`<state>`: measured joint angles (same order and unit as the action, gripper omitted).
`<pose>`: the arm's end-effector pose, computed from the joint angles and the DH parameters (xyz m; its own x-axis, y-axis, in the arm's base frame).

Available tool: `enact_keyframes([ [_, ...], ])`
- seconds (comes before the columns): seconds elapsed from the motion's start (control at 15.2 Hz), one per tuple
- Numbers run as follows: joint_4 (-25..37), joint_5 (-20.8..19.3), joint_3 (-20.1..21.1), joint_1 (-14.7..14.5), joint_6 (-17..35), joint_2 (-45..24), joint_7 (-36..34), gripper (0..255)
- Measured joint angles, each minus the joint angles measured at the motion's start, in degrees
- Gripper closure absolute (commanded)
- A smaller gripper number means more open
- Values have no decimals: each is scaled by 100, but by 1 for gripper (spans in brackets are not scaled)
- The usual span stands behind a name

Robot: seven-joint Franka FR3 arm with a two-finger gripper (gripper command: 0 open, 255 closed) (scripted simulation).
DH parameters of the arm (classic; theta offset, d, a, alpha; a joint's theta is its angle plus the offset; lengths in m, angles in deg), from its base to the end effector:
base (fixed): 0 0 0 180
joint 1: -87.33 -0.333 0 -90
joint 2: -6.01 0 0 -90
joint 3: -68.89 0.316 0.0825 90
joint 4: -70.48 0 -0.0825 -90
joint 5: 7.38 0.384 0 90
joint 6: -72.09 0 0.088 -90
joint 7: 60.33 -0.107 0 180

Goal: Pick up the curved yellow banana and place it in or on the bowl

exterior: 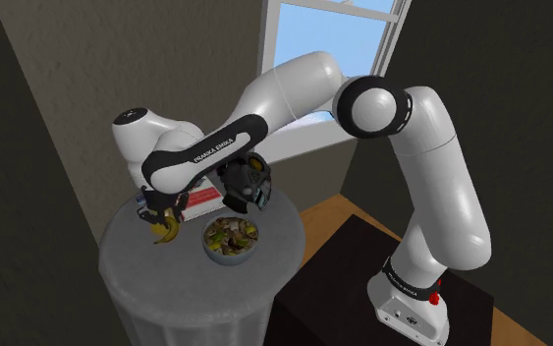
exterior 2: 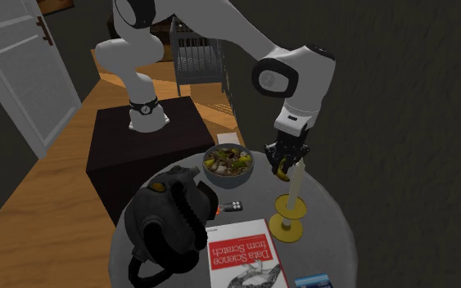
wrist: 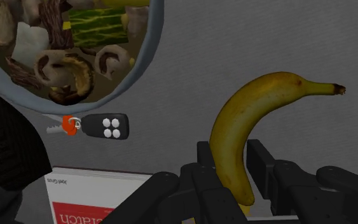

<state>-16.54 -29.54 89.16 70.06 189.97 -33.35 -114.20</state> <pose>0.5873 0.3775 0.2668 0.9890 -0.1469 0.0195 -0.1482 -0.9787 0.1419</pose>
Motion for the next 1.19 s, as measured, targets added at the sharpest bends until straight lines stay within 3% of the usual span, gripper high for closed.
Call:
enact_keyframes([
  [0.86, 274, 197, 120, 52, -678, 437, 185, 255],
  [1.19, -1153, 397, 225, 462, -154, 1388, 283, 255],
])
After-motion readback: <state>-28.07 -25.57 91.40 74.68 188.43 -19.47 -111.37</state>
